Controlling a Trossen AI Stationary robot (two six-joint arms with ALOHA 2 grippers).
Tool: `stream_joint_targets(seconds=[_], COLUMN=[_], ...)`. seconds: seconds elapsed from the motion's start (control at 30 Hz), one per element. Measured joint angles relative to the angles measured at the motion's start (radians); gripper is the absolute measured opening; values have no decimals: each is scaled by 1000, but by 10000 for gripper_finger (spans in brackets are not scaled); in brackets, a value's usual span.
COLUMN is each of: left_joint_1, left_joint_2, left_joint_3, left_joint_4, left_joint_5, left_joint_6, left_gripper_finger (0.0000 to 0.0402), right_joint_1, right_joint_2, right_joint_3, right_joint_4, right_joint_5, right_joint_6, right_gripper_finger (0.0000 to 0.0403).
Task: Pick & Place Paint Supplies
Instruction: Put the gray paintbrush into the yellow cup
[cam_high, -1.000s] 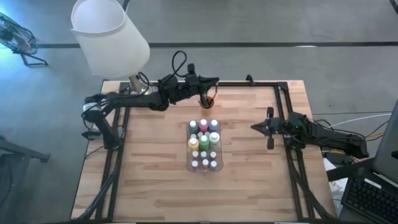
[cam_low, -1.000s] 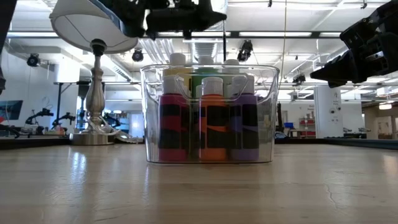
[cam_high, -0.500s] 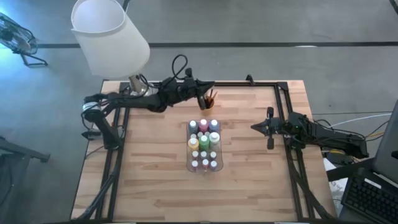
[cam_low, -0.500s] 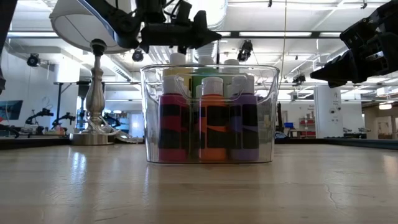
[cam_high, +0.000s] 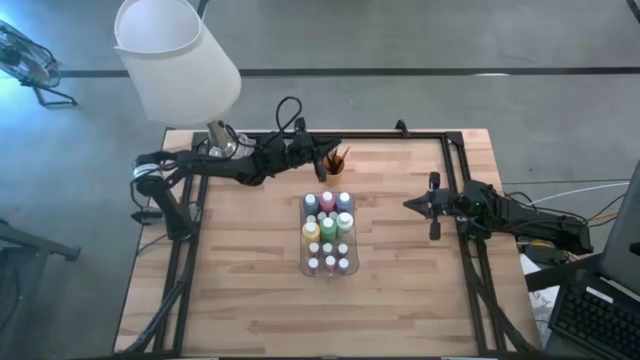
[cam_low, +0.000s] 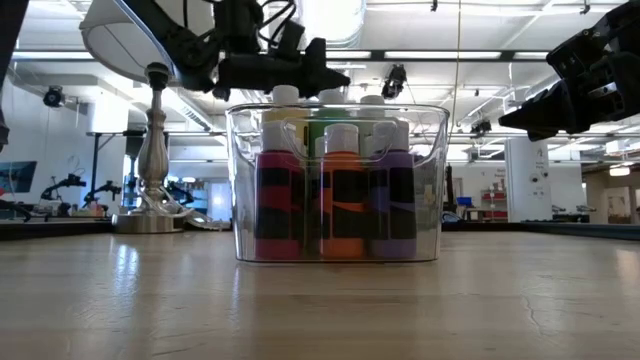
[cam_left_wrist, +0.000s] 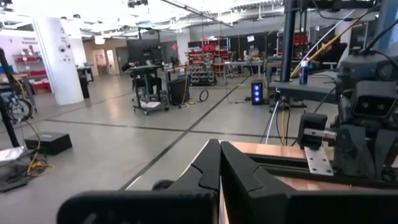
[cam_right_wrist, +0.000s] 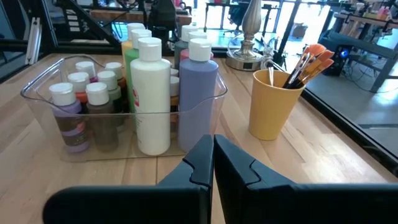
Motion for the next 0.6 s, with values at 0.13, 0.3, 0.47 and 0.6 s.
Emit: stream_joint_targets(seconds=[0.13,0.3,0.47,0.6], left_joint_1=[1,3,7,8], left_joint_2=[43,110,144,152], left_joint_3=[-12,-4,-4,-4], left_joint_4=[52,54,52,55], left_joint_5=[-1,-1,-10,-10], left_joint_6=[-15,-21,-34,-37], left_gripper_finger=[4,2,3,2], right_joint_1=[0,0,0,0], right_joint_2=[0,0,0,0], right_joint_3=[0,0,0,0], right_joint_4=[0,0,0,0], right_joint_5=[0,0,0,0], right_joint_6=[0,0,0,0], right_gripper_finger=[8,8,8,8])
